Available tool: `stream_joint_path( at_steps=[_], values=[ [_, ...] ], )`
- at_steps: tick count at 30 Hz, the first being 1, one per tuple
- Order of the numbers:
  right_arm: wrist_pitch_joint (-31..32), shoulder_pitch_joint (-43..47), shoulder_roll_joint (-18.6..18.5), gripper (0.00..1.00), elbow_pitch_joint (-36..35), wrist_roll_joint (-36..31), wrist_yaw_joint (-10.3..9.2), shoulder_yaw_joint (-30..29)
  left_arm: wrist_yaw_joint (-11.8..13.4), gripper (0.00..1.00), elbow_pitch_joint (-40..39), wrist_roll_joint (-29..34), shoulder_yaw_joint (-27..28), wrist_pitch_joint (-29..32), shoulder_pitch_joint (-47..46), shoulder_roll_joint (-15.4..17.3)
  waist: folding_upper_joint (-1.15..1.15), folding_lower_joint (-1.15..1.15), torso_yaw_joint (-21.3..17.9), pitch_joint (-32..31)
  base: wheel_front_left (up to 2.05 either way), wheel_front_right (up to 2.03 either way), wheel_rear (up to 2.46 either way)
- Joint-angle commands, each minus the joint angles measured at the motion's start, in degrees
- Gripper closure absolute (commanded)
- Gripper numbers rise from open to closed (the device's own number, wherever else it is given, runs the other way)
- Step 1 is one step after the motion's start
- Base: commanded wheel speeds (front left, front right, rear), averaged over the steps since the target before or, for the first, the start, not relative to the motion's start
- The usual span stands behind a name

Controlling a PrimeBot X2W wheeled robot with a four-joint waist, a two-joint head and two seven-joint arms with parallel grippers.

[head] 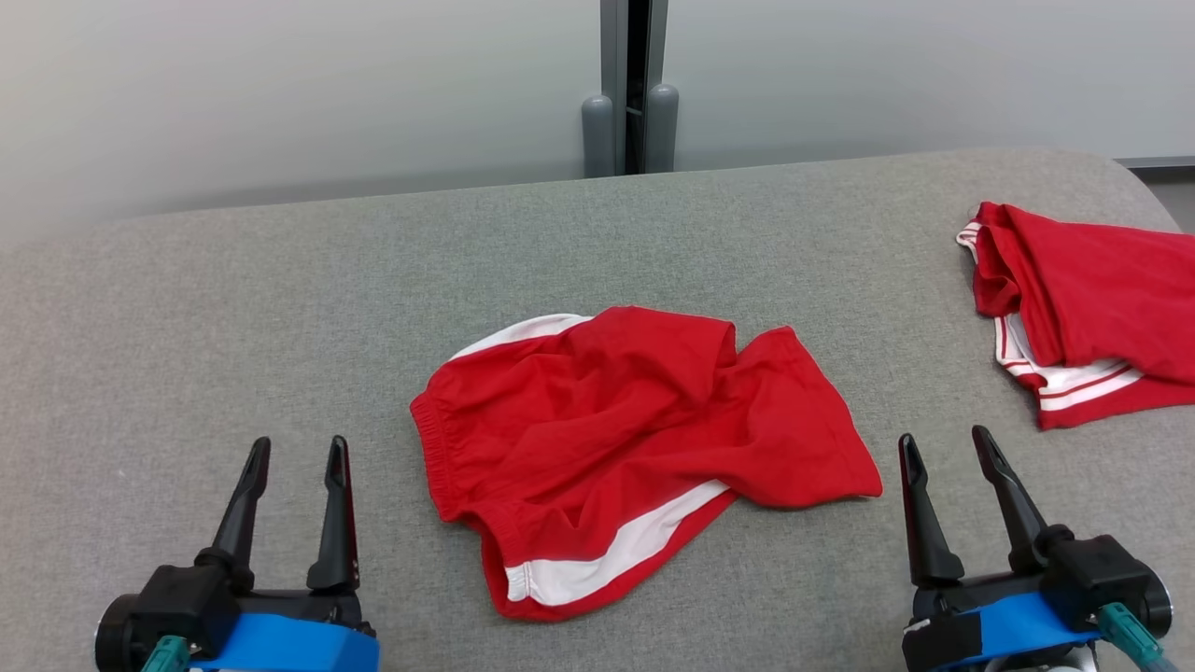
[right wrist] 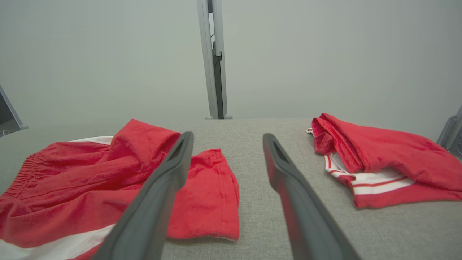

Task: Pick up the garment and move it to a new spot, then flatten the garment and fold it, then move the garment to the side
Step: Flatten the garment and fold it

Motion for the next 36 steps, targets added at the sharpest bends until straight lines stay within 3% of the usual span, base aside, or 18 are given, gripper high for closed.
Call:
stream_joint_path(
  at_steps=[1, 22, 36],
  values=[
    [-0.03, 1.00, 0.22, 0.00, 0.46, -0.59, -0.03, 0.01, 0.05, 0.00, 0.03, 0.38, -0.42, -0.24, 0.73, 0.19, 0.00, 0.00, 0.15, -0.14, 0.00, 0.00, 0.00],
    [-0.03, -4.26, -3.31, 0.00, 16.38, -2.05, -0.03, 1.53, -2.80, 0.00, 7.99, 2.21, -19.11, -0.24, 2.61, 0.72, 0.00, 0.00, 0.75, 2.75, 0.00, 0.00, 0.00],
    [-0.03, -12.44, -4.85, 0.00, 27.57, -1.62, -0.03, 6.05, -2.89, 0.00, 14.55, -0.02, -23.80, -0.24, -2.47, 1.74, 0.00, 0.00, 1.51, 5.96, 0.00, 0.00, 0.00]
  ],
)
